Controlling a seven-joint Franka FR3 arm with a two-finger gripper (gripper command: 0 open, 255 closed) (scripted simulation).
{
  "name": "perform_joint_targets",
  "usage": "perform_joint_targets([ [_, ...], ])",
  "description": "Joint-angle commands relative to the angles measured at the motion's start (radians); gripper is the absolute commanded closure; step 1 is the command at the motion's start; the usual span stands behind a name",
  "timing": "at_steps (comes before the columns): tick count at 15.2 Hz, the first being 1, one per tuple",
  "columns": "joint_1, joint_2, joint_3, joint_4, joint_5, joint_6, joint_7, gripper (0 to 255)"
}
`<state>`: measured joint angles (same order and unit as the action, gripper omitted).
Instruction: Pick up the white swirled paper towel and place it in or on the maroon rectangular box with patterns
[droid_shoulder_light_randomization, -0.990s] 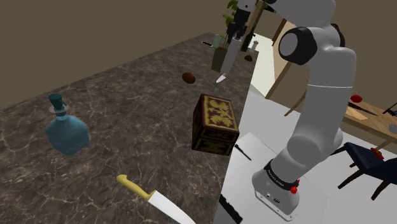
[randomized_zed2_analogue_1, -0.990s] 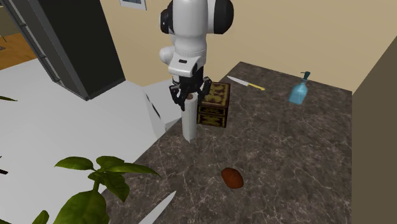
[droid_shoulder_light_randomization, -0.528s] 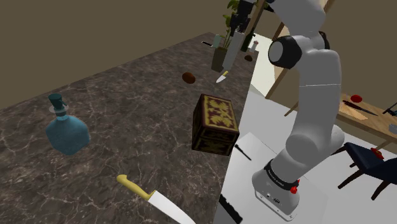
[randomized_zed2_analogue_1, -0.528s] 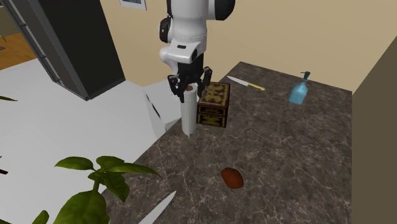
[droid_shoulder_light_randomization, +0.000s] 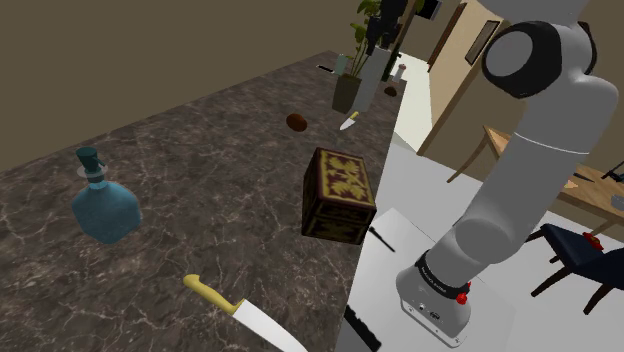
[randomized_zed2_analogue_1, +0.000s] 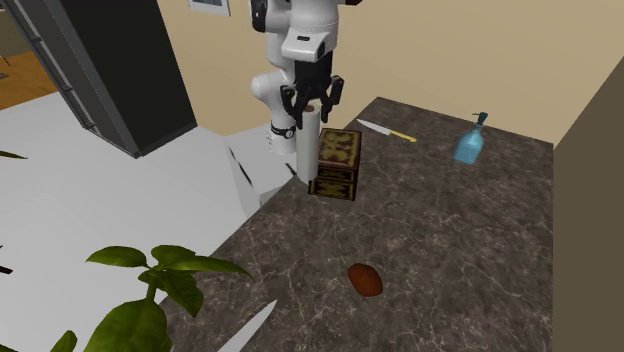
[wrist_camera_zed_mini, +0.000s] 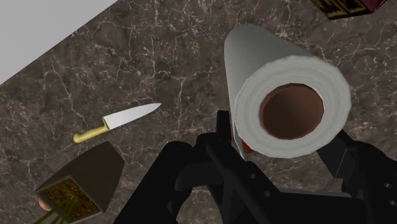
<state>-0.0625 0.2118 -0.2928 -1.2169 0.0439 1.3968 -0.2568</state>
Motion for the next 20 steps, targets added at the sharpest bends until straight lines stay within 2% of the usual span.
perform_joint_targets([
  [1,0.036,-0.086,0.013,-0.1,-0.026,0.017,0.04,255],
  [10,0.128,-0.38,0.108,-0.374,-0.087,0.002,0.22,255],
  [20,0.193,-0.609,0.248,-0.519,-0.068,-0.086,0.426,255],
])
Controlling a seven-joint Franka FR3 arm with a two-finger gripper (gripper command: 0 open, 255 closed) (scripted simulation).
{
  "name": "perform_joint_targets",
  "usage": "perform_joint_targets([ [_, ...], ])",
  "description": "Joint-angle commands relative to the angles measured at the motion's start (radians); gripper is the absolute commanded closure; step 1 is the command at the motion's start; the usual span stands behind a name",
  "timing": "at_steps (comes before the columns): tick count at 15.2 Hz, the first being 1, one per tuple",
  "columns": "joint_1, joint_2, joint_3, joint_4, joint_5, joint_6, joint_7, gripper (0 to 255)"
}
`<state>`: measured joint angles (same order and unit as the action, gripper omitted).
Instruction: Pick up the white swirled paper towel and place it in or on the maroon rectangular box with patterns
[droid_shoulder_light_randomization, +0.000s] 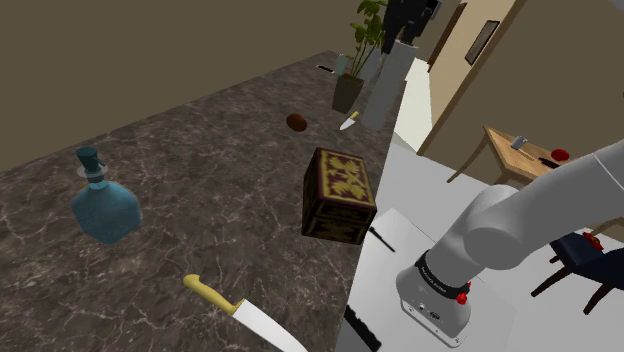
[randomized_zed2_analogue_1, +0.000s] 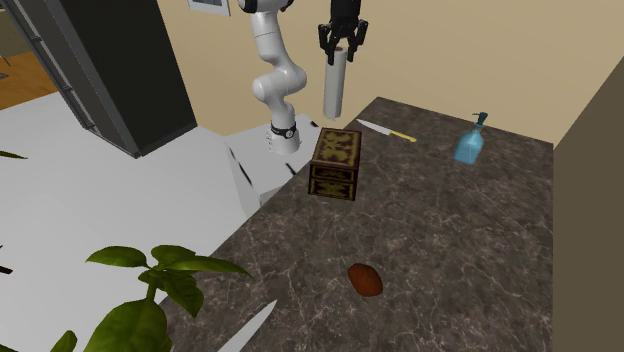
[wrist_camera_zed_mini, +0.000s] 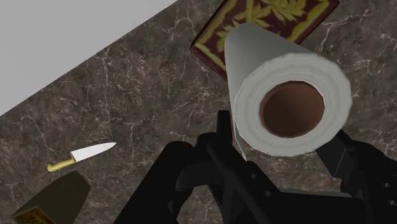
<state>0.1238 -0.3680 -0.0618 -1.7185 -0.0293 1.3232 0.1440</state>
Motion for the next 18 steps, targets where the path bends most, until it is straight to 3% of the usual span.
perform_joint_targets([
  [1,0.013,-0.046,0.032,-0.025,0.011,-0.023,0.047,255],
  [18,0.018,-0.156,0.049,-0.335,0.018,0.177,0.071,255],
])
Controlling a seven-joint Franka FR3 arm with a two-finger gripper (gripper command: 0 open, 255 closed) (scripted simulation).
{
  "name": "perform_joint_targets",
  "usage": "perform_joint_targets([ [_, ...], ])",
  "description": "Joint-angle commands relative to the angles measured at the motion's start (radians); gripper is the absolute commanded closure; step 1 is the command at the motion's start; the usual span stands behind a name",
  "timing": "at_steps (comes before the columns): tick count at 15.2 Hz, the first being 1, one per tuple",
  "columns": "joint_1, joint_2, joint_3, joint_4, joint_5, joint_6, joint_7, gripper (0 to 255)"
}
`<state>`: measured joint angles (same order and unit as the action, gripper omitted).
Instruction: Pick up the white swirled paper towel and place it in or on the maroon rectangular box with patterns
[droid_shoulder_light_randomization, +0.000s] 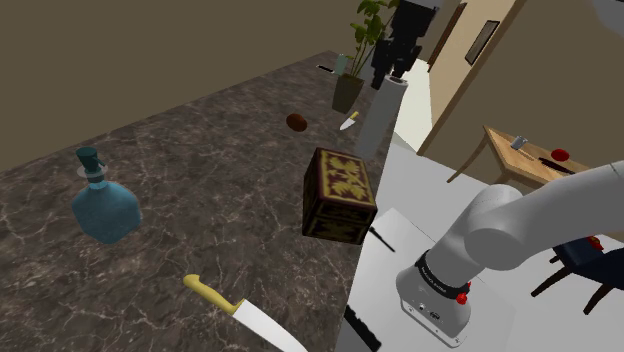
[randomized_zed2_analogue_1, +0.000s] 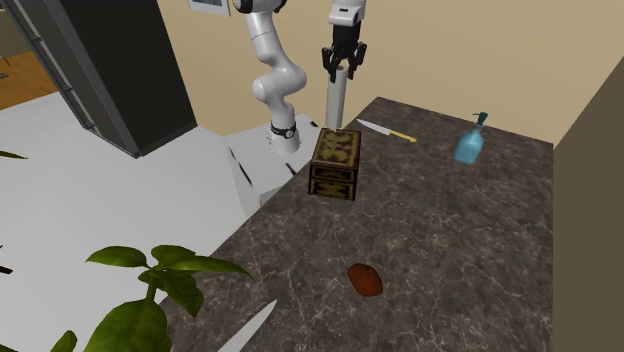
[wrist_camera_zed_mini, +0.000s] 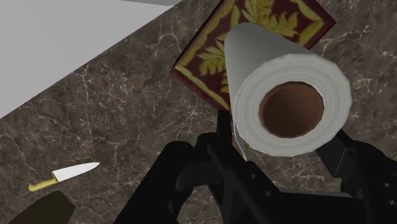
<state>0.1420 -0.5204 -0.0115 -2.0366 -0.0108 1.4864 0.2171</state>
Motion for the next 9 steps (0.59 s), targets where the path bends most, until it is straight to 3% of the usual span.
perform_joint_targets([
  [1,-0.001,-0.007,-0.002,-0.034,-0.001,0.027,-0.002,255],
  [9,-0.001,-0.032,-0.002,-0.162,-0.001,0.131,-0.001,255],
])
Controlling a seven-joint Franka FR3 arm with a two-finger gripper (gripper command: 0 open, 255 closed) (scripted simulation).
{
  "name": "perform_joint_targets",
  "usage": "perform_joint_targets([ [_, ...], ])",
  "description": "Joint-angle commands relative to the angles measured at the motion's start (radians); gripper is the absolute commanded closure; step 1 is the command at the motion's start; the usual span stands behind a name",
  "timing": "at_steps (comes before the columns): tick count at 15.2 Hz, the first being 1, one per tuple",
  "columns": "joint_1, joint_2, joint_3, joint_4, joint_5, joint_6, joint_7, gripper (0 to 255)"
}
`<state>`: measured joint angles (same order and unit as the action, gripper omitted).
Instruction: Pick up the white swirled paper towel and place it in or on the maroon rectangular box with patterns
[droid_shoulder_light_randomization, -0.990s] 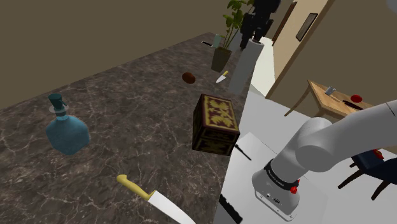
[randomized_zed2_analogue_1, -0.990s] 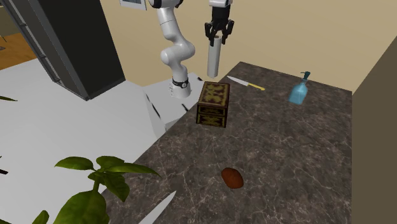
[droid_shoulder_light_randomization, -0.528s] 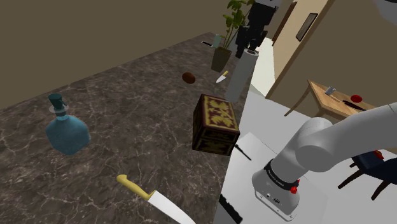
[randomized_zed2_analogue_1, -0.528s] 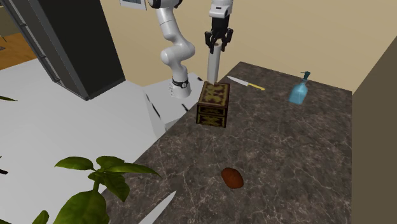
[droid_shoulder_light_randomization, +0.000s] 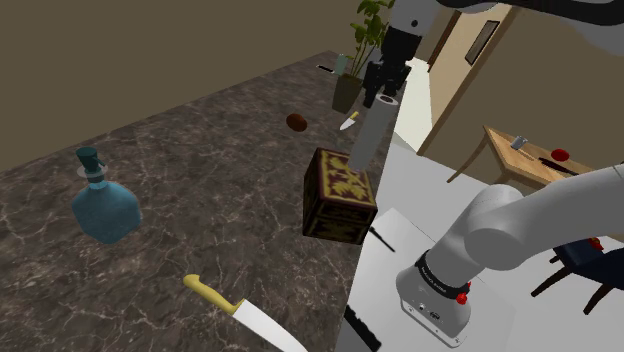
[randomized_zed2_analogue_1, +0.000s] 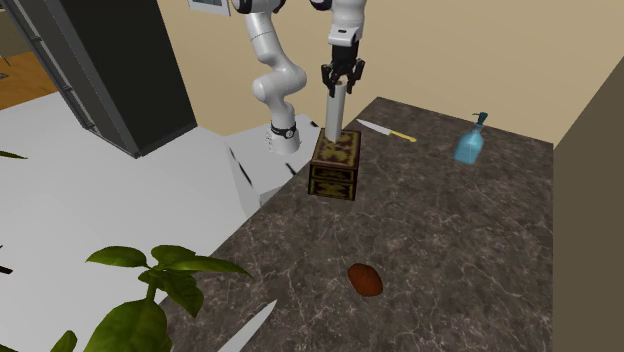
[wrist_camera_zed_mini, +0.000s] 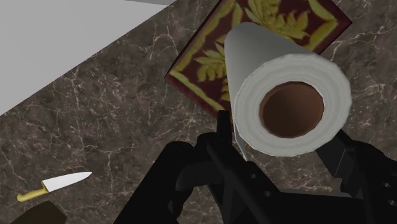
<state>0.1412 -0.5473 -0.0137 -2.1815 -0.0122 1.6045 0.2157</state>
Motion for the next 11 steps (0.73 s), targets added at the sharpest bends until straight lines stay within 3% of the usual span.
perform_joint_targets([
  [1,0.0,-0.007,0.0,-0.032,0.0,0.026,0.0,255],
  [5,0.0,-0.013,0.0,-0.088,0.0,0.076,0.001,255],
  [11,0.0,-0.013,0.0,-0.088,0.0,0.076,0.001,255],
])
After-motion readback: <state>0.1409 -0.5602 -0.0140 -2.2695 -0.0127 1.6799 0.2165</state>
